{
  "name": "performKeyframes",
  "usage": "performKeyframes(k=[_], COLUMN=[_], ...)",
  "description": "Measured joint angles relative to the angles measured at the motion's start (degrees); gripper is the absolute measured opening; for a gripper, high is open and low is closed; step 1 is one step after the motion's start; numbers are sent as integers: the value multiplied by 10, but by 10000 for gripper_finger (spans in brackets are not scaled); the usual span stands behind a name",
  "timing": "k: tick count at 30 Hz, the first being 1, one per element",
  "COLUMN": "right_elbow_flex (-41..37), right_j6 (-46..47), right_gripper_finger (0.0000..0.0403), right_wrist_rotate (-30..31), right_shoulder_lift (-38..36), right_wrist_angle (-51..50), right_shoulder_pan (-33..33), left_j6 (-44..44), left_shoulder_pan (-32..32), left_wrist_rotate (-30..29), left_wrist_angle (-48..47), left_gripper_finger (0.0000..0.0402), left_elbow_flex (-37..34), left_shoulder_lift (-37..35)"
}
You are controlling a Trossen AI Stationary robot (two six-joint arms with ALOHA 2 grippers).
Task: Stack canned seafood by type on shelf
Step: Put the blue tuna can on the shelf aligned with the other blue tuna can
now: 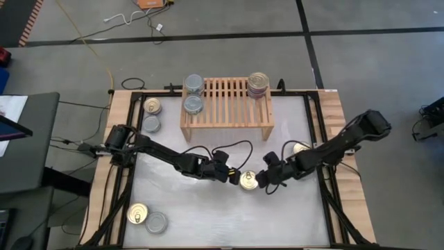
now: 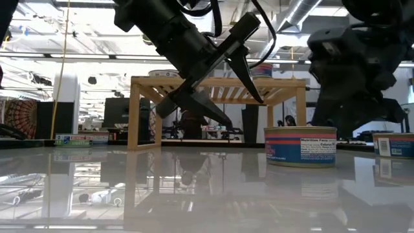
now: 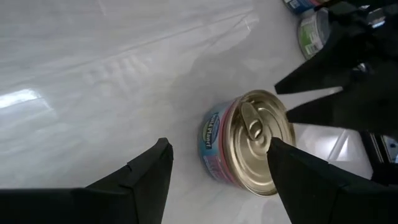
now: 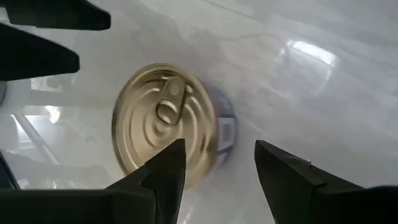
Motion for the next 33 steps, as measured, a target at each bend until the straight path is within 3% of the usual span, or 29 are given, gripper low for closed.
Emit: performKeyframes(k=[10,22,33], right_elbow_flex=[3,2,2], right_j6=[-15,-25,-30], right_gripper_finger=[205,96,64], right_wrist_rotate=[2,1,1], right_shoulder_lift=[32,30,30], right_wrist_angle=[23,37,44], right_shoulder_pan=[-1,-1,-1], left_j6=[-2,-1,-4], left_shoulder_pan=[-6,-6,-6], left_wrist_rotate=[3,11,14], left_wrist_angle=[-3,-3,-3], left_gripper_finger=[251,251,251], left_elbow_flex=[0,0,0], left_shoulder_lift=[0,0,0])
